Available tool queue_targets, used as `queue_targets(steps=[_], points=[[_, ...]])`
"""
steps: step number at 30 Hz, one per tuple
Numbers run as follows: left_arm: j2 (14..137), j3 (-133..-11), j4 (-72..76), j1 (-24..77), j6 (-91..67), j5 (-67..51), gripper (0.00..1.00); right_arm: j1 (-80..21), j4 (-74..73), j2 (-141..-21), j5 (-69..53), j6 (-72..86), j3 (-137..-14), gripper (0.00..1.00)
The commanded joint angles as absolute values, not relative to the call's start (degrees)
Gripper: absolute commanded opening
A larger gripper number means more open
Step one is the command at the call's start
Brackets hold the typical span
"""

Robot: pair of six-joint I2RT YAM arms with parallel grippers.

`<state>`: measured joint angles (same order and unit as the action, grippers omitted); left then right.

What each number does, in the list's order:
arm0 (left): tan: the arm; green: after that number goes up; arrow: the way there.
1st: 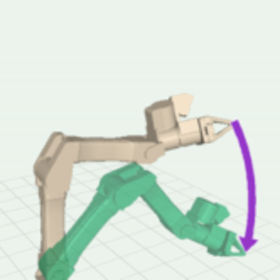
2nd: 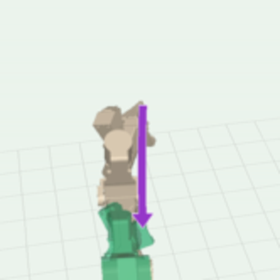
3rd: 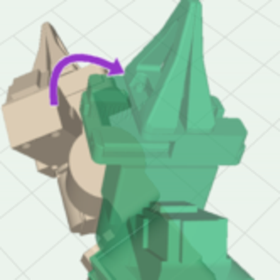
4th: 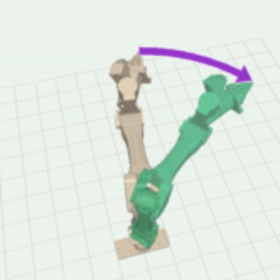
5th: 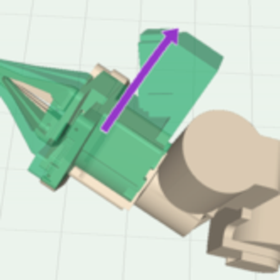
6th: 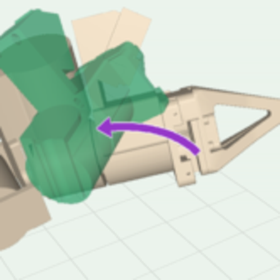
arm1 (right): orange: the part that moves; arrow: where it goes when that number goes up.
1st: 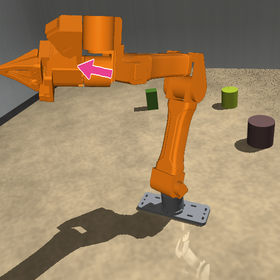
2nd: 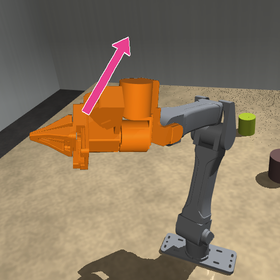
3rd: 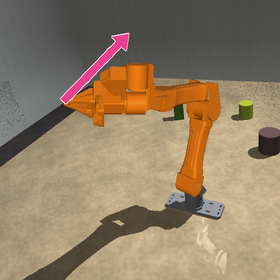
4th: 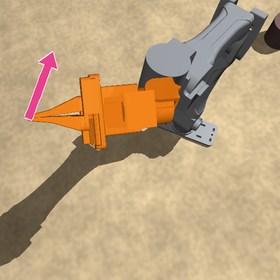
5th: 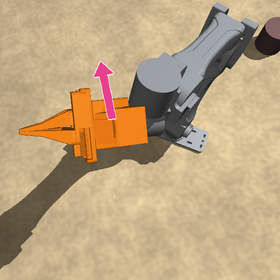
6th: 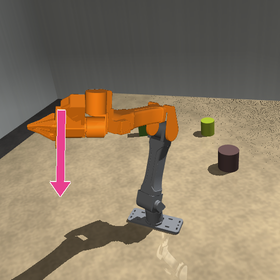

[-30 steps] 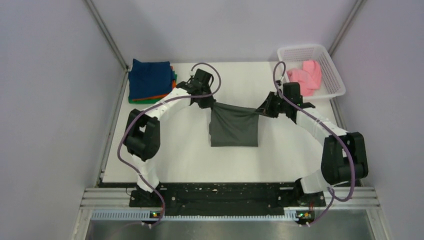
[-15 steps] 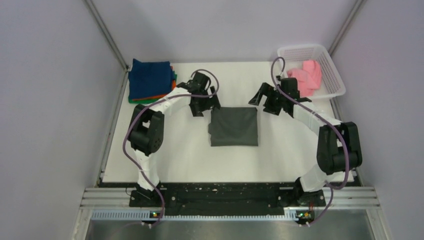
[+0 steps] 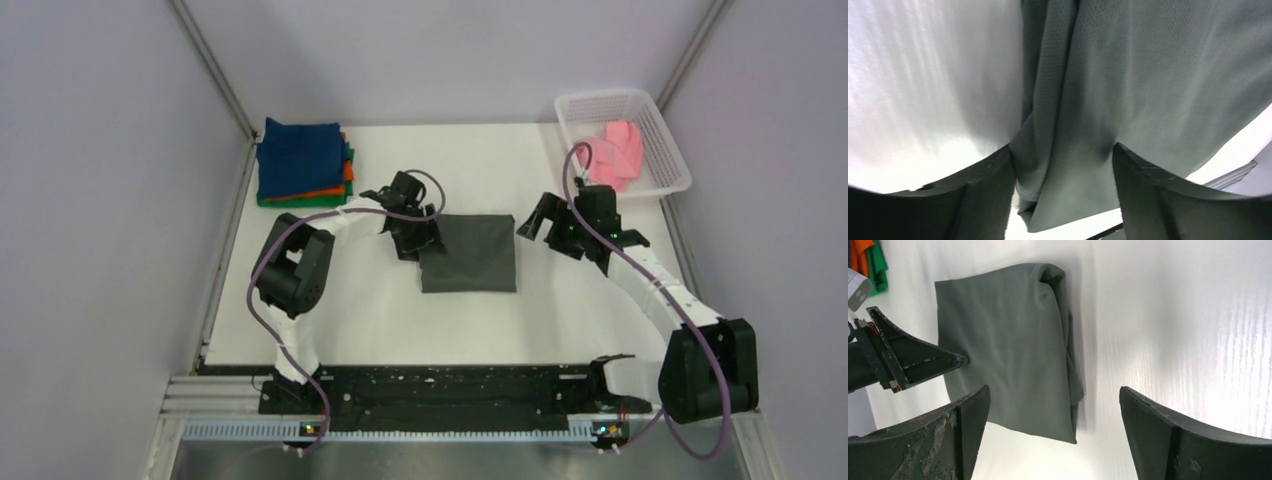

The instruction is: Fold and stack the t-shirts

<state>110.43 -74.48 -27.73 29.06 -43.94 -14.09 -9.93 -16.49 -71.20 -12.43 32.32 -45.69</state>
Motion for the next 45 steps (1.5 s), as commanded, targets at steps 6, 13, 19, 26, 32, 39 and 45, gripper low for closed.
queue_targets(steps=[6,13,19,26,32,39,45], points=[[119.75,-84.07,-37.26,34.57,-44.95,2.85,0.25,-9.48,-23.6,-62.3,-5.66,28.7,-43.5,0.99],[124.26,-97.63,-53.08,36.42,-42.04,28.26,0.0,-9.47,-27.34,-58.29,3.28,26.0,-42.77,0.99],[122.55,-103.92,-50.2,35.25,-30.11,42.25,0.0,-9.41,-27.08,-57.94,3.05,24.95,-42.64,0.99],[123.83,-112.33,-42.96,28.43,-15.62,45.85,0.0,-9.47,-26.34,-57.04,3.65,24.38,-41.73,0.99],[123.6,-117.43,-37.4,21.65,-8.53,39.69,0.0,-9.43,-25.83,-57.38,3.71,24.4,-41.42,0.99],[125.79,-130.19,-43.09,16.64,-5.55,36.57,0.0,-9.48,-25.48,-56.72,4.91,24.56,-41.44,0.99],[122.97,-132.19,-43.95,13.96,-6.28,32.52,0.0,-9.42,-25.47,-56.78,5.53,24.67,-41.38,0.99]])
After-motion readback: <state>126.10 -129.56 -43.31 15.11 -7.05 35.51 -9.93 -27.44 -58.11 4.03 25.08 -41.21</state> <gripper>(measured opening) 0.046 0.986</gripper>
